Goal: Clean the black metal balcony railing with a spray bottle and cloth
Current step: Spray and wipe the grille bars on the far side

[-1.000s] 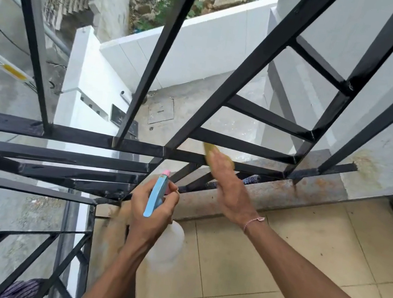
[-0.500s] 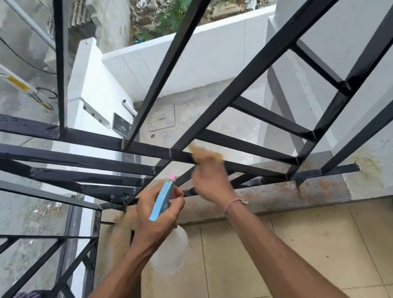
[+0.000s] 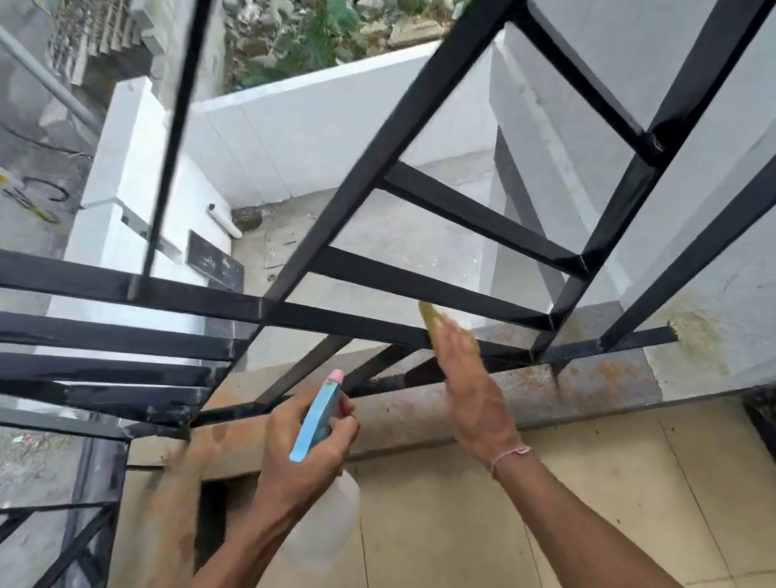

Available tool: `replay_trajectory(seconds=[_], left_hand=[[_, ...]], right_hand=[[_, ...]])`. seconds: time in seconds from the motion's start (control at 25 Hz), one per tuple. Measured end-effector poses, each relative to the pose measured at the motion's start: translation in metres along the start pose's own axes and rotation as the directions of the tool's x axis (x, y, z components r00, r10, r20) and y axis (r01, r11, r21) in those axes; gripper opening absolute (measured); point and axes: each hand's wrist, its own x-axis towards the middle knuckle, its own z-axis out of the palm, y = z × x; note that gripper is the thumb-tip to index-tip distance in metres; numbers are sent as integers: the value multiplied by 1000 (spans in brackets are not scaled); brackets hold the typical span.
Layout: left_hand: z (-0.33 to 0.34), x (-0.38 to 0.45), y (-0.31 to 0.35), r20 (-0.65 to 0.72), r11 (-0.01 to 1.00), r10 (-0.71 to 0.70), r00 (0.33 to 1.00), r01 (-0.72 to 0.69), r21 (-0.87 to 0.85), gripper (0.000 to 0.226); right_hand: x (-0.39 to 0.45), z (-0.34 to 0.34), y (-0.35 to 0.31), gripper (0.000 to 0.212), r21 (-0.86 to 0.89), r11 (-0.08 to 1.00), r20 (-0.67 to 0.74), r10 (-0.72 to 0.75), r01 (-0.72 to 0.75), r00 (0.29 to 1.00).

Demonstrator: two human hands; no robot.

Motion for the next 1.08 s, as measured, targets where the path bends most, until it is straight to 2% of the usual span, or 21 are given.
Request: replay_trajectory(seconds=[0.12,0.2,0.28,0.4,0.48,0.52,0.56,0.64,0.72,0.76,0.84,0.92,0.96,1.08], left_hand=[[27,12,-18,21,999,32,999,-32,5,20],[41,12,-23,-6,1000,24,1000,-24,-10,19],[52,12,-30,-29,999,34,999,-35,-39,12],[62,5,-36,-40,996,45,998,-48,-70,9],[64,0,-38,-49,994,39,998,-44,-96,8],[64,-2,-40,-61,993,30,998,-37,-113,7],[64,-2,-43,-78,992,27,997,-36,-125,7],[64,1,-54,-109,992,33,994,-46,-117,7],[66,3,-68,-140,992,42,989,-58,-112,8],[67,4,-75,-162,991,41,986,-60,-119,9],[68,4,-86,-206,989,25,978,-55,-139,11],[72,10,-92,-199,990,56,978,-80,-116,8],[76,13,-93,-182,991,70,981,-89,-99,5],[84,20,-87,-162,989,104,981,-119,-85,4]], right_hand=[[-7,2,60,92,-42,965,35,261,-259,965],[-10,0,87,88,-62,941,99,339,-334,936],[-12,7,96,86,-83,929,101,367,-360,925],[-15,28,82,89,-2,884,-18,468,-468,883],[-16,43,56,88,144,800,-62,595,-583,801],[-18,52,39,83,221,748,-66,651,-626,756],[-20,61,22,73,245,750,-82,648,-615,758],[-24,83,1,60,219,816,-62,559,-535,827],[-19,108,6,72,94,889,-49,453,-447,890],[-11,115,14,72,36,904,-55,428,-427,902],[-3,125,27,60,-59,931,-25,360,-361,933],[-10,128,41,53,-261,956,13,145,-137,989],[-17,127,49,60,-338,941,60,24,-2,998],[-16,115,76,80,-477,816,178,-275,328,945]])
